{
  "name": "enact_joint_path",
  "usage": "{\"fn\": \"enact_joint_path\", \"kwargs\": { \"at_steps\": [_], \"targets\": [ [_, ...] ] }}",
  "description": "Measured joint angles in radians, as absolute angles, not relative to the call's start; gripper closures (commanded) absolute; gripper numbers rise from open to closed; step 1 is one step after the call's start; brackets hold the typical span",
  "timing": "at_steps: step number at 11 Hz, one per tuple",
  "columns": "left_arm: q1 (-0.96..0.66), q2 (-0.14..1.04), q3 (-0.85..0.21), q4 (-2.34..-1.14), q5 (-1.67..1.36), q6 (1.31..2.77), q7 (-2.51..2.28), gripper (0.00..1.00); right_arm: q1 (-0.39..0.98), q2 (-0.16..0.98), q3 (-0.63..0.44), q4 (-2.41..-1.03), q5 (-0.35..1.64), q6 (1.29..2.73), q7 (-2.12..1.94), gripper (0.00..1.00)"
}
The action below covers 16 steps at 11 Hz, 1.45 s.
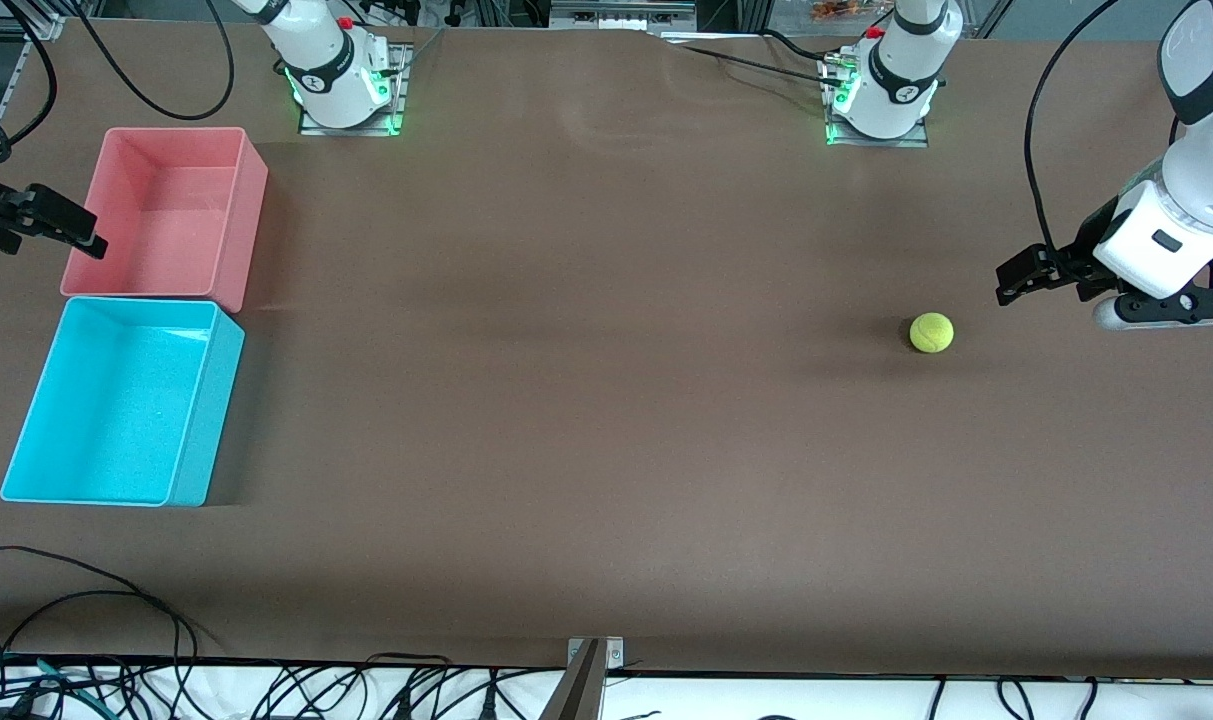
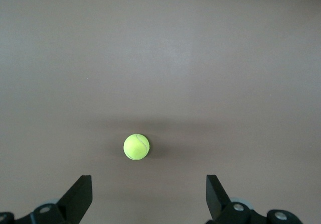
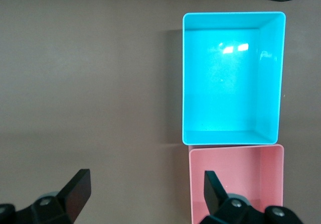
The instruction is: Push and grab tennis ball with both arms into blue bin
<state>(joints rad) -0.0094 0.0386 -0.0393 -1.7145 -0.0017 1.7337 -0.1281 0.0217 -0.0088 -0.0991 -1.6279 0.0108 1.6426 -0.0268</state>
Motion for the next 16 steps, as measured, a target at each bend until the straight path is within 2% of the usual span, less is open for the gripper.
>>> {"fn": "enact_joint_path", "kwargs": {
  "at_steps": [4, 5, 7, 8, 9, 10, 16],
  "targets": [
    [-0.007, 0.038, -0.039, -1.688, -0.002, 1.707, -0.128, 0.00, 0.022, -0.011, -0.099, -1.600, 0.011, 1.569, -0.027, 0.00],
    [-0.007, 0.039, -0.039, -1.687, -0.002, 1.704, -0.128, 0.10, 0.022, -0.011, -0.100, -1.596, 0.011, 1.559, -0.027, 0.00],
    [-0.007, 0.040, -0.039, -1.687, -0.002, 1.701, -0.128, 0.49, 0.022, -0.011, -0.101, -1.595, 0.011, 1.555, -0.027, 0.00],
    [-0.007, 0.043, -0.039, -1.687, -0.002, 1.701, -0.131, 0.61, 0.022, -0.011, -0.101, -1.595, 0.011, 1.555, -0.027, 0.00],
    [0.000, 0.047, -0.038, -1.687, -0.002, 1.701, -0.144, 0.92, 0.022, -0.011, -0.101, -1.595, 0.011, 1.554, -0.027, 0.00],
    [0.015, 0.051, -0.037, -1.687, -0.002, 1.701, -0.157, 1.00, 0.022, -0.011, -0.101, -1.595, 0.011, 1.554, -0.027, 0.00],
    [0.101, 0.075, -0.025, -1.688, -0.007, 1.644, -0.468, 1.00, 0.022, -0.011, -0.101, -1.595, 0.011, 1.553, -0.027, 0.00]
  ]
}}
